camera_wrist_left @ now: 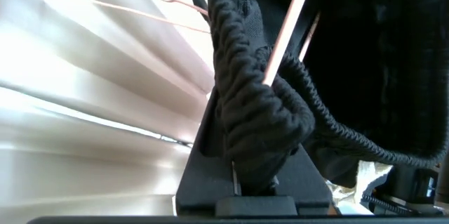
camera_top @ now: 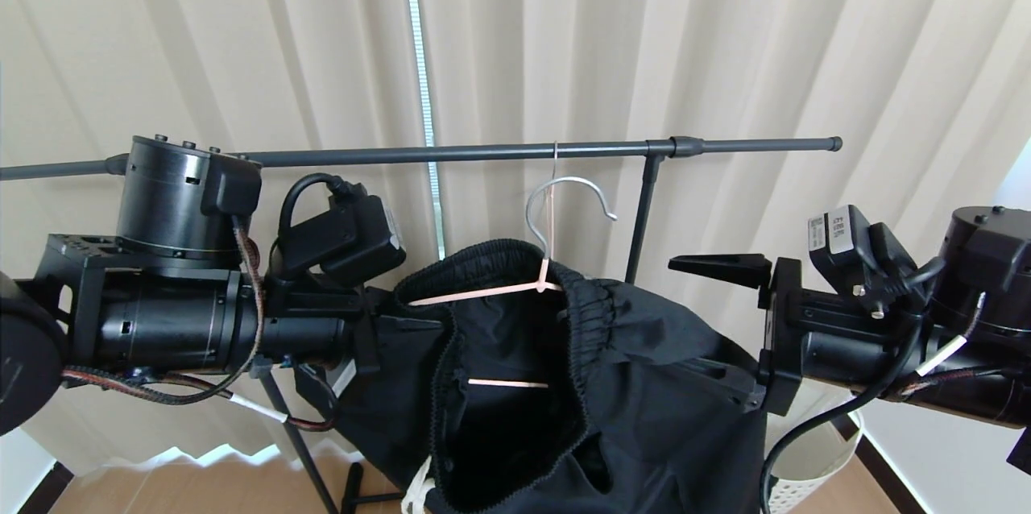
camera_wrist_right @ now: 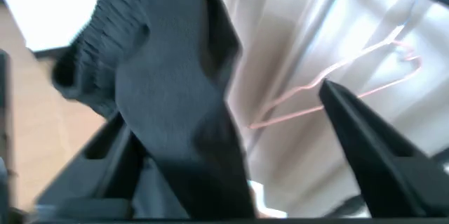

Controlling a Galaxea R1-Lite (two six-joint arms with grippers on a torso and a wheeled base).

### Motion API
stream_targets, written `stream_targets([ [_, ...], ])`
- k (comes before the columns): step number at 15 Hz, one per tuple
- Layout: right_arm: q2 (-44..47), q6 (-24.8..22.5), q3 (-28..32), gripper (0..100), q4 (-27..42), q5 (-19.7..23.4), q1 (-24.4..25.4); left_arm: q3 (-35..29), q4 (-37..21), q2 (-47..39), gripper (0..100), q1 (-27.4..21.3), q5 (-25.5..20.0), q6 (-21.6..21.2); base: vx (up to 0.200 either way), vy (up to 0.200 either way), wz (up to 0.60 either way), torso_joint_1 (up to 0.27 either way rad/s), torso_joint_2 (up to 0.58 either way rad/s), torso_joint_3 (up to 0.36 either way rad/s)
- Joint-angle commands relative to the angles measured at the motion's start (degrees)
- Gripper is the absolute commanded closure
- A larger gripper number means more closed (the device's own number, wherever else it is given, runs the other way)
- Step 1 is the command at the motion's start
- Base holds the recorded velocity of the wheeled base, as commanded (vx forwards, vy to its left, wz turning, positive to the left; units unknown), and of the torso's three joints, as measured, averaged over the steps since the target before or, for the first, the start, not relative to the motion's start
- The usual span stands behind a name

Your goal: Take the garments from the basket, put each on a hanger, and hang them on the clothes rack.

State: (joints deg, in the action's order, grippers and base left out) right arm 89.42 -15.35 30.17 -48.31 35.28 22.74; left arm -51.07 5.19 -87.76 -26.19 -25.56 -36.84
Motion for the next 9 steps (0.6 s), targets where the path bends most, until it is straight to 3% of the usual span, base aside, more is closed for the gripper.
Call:
stream_targets([
  [1,-0.3,-1.44,-0.2,0,0.24,-0.04,-2.52,1.41,0.08,2.68,100,0.78,0.16,0.01,0.0,0.0,0.0,0.0,0.0,0.0],
  [5,-1.18,-3.37,-0.9,0,0.24,0.05,-3.49,3.08,-0.01,5.05,100,4.92,1.13,1.86,0.0,0.0,0.0,0.0,0.0,0.0],
  [9,-1.0,-4.69,-1.78,0,0.24,0.14,-3.4,3.96,-0.01,7.25,100,5.97,1.22,5.9,0.0,0.0,0.0,0.0,0.0,0.0],
])
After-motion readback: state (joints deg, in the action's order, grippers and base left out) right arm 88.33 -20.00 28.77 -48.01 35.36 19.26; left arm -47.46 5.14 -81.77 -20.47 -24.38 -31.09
